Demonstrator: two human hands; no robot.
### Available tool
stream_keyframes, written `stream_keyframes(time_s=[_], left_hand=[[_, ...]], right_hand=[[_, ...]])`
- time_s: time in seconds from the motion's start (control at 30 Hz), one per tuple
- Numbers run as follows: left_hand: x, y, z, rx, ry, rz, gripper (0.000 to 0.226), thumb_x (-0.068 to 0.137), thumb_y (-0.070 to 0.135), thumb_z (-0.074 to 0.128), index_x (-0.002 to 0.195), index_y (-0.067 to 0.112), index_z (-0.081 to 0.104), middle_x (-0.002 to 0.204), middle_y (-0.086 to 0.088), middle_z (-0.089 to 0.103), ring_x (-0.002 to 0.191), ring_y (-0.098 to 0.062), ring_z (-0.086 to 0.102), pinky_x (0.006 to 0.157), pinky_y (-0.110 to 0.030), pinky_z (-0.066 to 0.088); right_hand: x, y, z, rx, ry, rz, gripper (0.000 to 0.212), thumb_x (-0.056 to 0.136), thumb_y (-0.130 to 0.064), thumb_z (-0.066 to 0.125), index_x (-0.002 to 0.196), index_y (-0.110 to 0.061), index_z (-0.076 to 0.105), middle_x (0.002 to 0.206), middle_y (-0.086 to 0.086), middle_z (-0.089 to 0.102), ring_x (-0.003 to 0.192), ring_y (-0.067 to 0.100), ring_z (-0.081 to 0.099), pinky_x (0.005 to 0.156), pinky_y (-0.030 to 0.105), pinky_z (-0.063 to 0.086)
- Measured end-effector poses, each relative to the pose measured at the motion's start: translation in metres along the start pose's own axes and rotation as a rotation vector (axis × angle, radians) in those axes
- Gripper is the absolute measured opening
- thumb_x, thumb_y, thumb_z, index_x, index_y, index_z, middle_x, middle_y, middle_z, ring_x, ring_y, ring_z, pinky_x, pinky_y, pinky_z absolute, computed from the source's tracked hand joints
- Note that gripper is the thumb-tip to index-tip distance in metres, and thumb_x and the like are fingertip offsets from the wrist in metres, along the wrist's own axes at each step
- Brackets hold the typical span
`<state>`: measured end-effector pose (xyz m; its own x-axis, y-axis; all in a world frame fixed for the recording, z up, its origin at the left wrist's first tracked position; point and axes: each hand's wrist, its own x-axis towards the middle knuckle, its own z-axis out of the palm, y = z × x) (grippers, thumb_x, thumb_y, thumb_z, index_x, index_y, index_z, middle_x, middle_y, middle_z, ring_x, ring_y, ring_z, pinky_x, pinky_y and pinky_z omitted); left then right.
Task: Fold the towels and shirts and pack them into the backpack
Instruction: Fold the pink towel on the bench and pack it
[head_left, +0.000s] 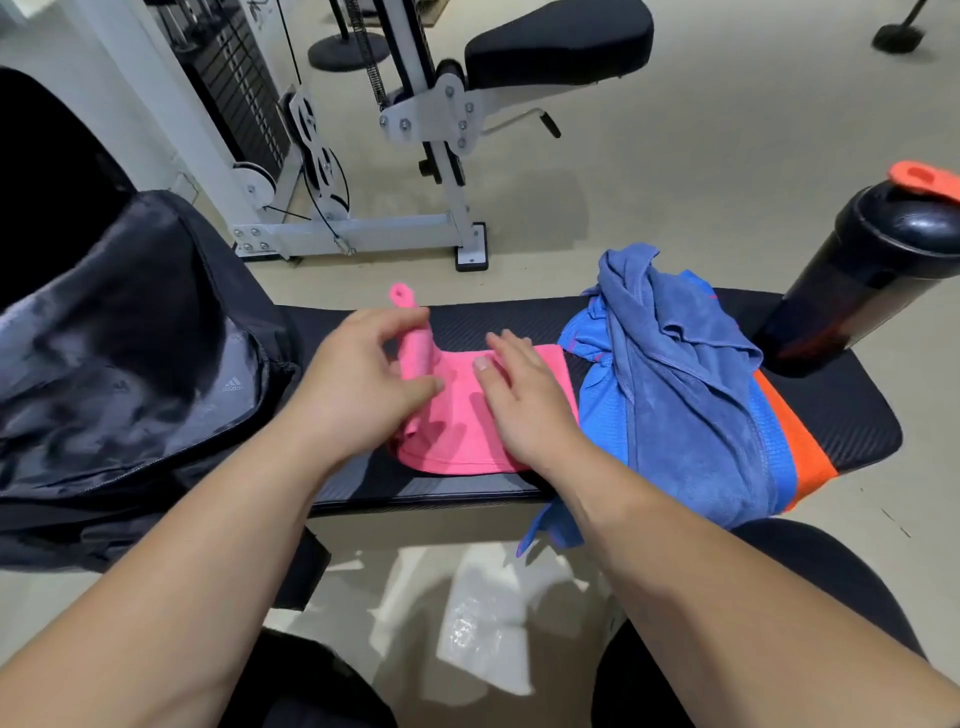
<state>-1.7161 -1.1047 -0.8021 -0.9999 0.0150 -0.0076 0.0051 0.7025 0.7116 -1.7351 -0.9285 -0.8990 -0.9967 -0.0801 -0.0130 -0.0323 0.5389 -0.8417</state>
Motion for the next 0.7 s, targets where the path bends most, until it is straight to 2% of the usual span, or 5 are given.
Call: stream_keyframes(time_s=[0.13,0.2,0.37,0.53,0.7], left_hand=[[0.014,0.031,0.044,0.189,-0.152,0.081,0.078,0.076,0.013,0.081,0.147,0.015,0.050,0.138,-0.006,0.050,0.129,-0.020,0.050,0.103,-0.014,0.029],[0.019,0.042,0.069,0.222,-0.195,0.090,0.074,0.078,0.013,0.077,0.147,0.013,0.049,0.139,-0.010,0.049,0.131,-0.022,0.048,0.100,-0.014,0.028],[0.022,0.053,0.115,0.151,-0.333,0.044,0.049,0.083,0.020,0.072,0.130,0.016,0.059,0.132,-0.006,0.062,0.120,-0.022,0.056,0.101,-0.028,0.043],[0.016,0.043,0.110,-0.057,-0.240,-0.028,0.045,0.086,0.003,0.061,0.126,0.025,0.057,0.114,0.004,0.066,0.092,-0.011,0.062,0.079,-0.021,0.047],[0.011,0.014,0.087,0.123,0.093,0.075,0.031,0.091,0.015,0.059,0.120,0.027,0.065,0.118,0.006,0.065,0.097,-0.014,0.059,0.093,-0.031,0.047]], right_hand=[[-0.012,0.009,-0.035,0.157,0.093,0.079,0.035,0.102,-0.033,0.051,0.136,-0.023,0.057,0.117,-0.003,0.062,0.107,0.010,0.057,0.099,0.027,0.042],[-0.018,0.017,-0.049,0.207,0.072,0.095,0.030,0.101,-0.031,0.053,0.131,-0.028,0.059,0.094,-0.008,0.062,0.086,0.008,0.059,0.083,0.028,0.045],[-0.030,0.039,-0.062,0.274,0.029,0.110,0.012,0.099,-0.025,0.055,0.106,-0.034,0.060,0.072,-0.010,0.061,0.064,0.008,0.056,0.067,0.030,0.045],[-0.032,0.043,-0.061,0.191,-0.106,0.046,0.021,0.101,-0.025,0.054,0.111,-0.027,0.073,0.097,-0.014,0.069,0.091,0.008,0.062,0.086,0.026,0.047],[-0.034,0.045,-0.058,0.191,-0.057,0.054,0.021,0.094,-0.026,0.068,0.112,-0.021,0.076,0.099,-0.004,0.069,0.089,0.007,0.064,0.085,0.018,0.047]])
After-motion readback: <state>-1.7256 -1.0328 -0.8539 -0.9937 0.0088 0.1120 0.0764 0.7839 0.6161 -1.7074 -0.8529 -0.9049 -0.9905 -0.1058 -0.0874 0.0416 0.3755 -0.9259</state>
